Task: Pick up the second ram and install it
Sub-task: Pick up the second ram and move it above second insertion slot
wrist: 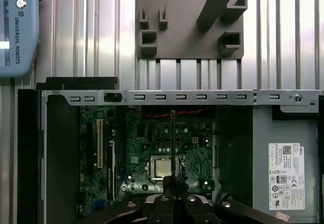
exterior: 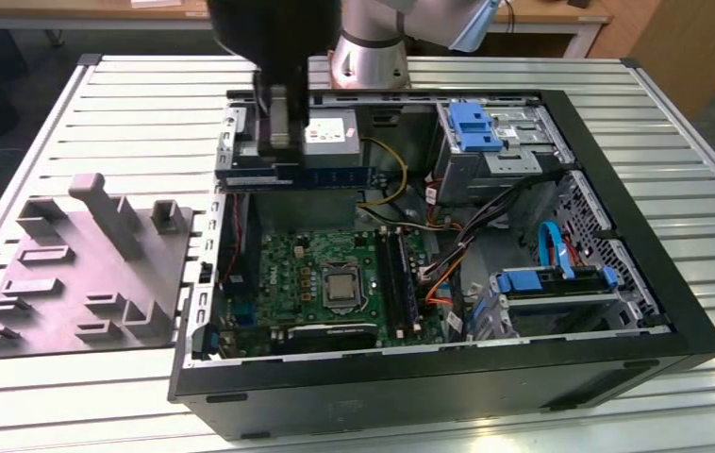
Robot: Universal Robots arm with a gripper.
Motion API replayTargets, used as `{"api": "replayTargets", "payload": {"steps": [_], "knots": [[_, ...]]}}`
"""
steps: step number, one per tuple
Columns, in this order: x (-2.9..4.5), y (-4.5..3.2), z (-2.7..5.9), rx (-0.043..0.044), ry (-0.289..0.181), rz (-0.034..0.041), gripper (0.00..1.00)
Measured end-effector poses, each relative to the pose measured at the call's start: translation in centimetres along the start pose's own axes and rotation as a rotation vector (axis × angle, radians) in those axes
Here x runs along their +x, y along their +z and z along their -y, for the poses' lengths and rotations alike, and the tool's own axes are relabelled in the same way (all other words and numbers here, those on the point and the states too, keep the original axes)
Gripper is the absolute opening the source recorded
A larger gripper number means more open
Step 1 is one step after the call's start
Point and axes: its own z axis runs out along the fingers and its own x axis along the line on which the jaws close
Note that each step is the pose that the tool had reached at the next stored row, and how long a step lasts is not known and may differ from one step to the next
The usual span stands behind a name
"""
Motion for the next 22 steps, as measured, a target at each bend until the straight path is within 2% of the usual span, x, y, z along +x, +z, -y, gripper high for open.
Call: {"api": "replayTargets", "payload": {"steps": [5, 10, 18, 22], "knots": [[-0.03, -0.03, 1.76, -0.0003, 0.0, 0.0001, 0.11], [-0.04, 0.21, 2.86, -0.0004, 0.0, 0.0, 0.11], [-0.03, 1.55, 4.91, -0.0061, 0.0, -0.0002, 0.11], [-0.02, 2.27, 5.46, -0.0103, 0.0, -0.0002, 0.11]]}}
